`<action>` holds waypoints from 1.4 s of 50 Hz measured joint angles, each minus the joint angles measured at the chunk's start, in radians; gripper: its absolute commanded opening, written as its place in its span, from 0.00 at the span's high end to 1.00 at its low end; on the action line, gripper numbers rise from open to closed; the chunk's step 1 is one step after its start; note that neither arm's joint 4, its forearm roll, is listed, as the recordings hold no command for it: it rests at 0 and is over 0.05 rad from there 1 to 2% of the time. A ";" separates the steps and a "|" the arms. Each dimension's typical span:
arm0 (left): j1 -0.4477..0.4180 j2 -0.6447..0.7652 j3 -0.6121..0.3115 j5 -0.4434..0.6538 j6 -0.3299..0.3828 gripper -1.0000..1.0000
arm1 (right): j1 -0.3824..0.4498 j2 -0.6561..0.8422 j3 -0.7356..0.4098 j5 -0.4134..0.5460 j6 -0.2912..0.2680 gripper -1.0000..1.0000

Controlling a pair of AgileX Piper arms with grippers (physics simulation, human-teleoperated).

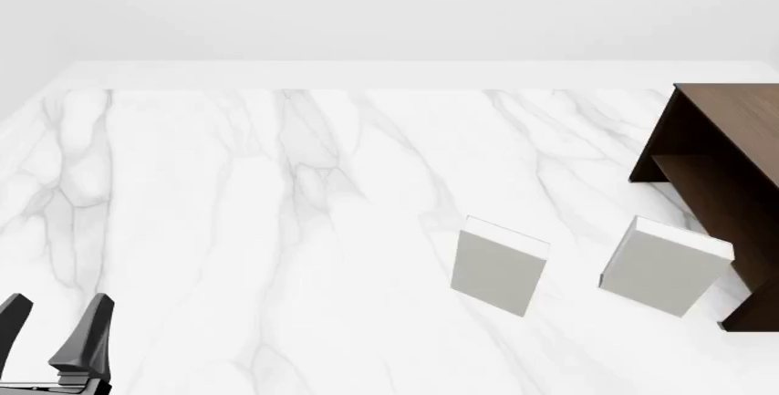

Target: Pick up the book on the left and place it on top of the shelf.

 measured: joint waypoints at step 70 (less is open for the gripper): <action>0.000 0.000 0.000 0.000 0.000 0.00 | -0.058 0.254 -0.044 -0.184 -0.083 1.00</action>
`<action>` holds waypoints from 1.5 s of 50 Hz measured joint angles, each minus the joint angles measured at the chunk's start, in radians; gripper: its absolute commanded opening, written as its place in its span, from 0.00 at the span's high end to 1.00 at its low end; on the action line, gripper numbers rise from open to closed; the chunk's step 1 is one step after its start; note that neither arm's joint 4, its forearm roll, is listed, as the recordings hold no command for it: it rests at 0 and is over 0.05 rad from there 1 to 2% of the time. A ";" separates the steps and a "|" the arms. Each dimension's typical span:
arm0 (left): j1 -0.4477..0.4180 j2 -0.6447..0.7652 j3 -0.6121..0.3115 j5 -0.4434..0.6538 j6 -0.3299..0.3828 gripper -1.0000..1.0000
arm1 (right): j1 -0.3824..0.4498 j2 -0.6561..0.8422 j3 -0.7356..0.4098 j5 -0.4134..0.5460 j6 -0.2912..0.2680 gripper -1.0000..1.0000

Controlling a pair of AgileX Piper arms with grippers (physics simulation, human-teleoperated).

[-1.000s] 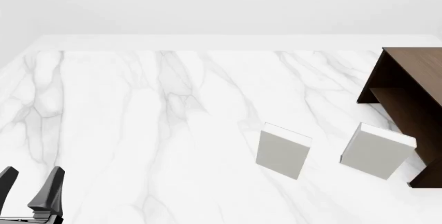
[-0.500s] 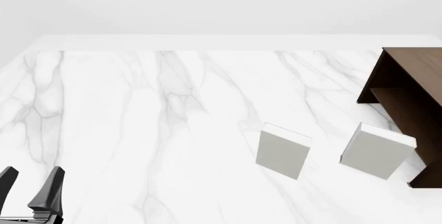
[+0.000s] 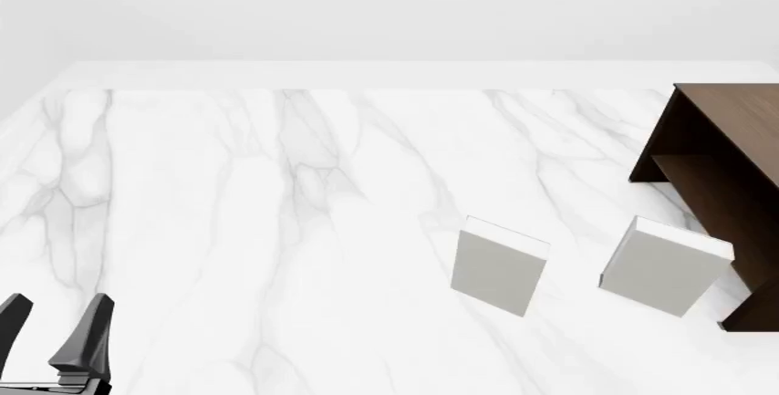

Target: Pick up the book on the left and place it on top of the shelf.

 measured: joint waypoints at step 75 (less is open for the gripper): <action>0.000 0.000 0.000 0.000 0.000 0.00 | -0.045 0.284 -0.016 -0.192 -0.048 1.00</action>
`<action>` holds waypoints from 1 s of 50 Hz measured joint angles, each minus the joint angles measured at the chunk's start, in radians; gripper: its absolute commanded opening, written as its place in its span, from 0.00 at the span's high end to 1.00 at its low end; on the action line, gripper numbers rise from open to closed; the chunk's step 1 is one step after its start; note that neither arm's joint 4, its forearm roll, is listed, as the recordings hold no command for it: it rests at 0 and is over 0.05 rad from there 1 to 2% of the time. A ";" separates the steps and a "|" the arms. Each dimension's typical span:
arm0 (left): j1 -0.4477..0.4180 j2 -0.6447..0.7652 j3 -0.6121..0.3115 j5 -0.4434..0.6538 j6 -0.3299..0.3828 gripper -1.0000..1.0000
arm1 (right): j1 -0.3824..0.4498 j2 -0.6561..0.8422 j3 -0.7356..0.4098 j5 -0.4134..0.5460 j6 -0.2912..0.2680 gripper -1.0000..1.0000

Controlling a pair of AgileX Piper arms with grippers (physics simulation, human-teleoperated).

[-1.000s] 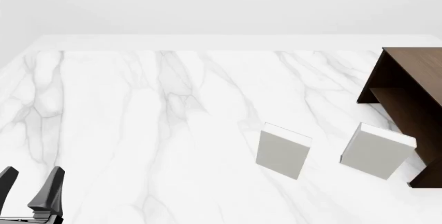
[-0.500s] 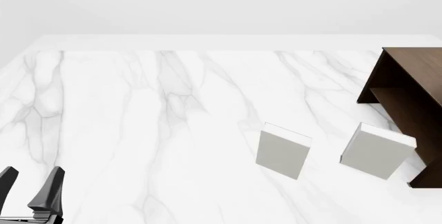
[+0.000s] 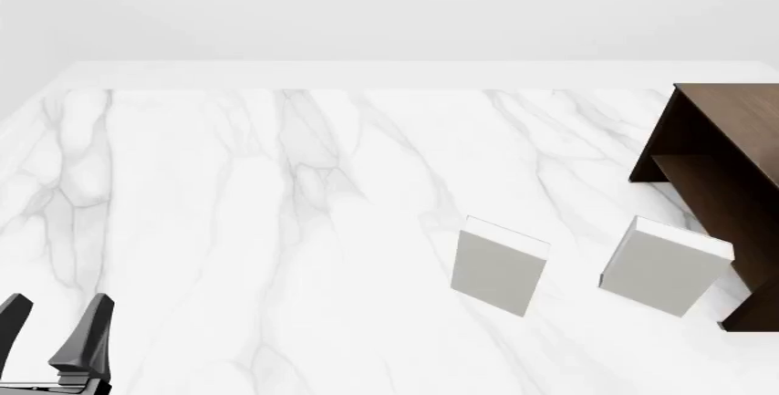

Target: Pick up the book on the left and place it on top of the shelf.

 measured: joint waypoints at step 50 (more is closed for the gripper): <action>0.000 0.000 0.000 0.000 0.000 0.00 | 0.017 0.070 0.036 -0.047 0.040 0.00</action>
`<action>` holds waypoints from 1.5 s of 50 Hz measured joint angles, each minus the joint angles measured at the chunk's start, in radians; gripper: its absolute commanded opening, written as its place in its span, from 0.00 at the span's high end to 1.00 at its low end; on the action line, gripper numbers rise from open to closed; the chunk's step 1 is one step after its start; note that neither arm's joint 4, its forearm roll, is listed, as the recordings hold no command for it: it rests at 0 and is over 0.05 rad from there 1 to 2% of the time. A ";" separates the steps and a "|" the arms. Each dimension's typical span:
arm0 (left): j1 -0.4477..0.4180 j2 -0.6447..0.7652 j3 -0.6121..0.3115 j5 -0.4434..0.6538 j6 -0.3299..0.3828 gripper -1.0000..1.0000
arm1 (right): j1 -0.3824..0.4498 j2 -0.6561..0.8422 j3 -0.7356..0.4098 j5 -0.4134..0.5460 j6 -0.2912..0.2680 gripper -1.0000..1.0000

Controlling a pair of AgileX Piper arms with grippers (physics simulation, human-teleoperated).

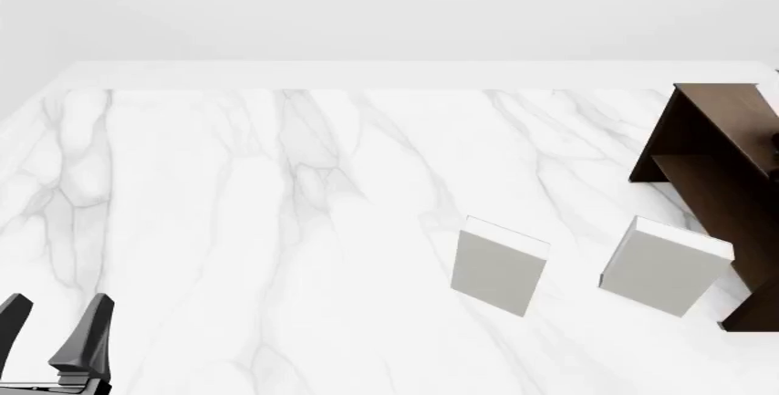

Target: Pick up the book on the left and place it on top of the shelf.

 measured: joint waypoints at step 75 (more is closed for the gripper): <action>0.000 0.000 0.000 0.000 0.000 0.00 | 0.170 -0.227 0.139 -0.049 0.371 0.00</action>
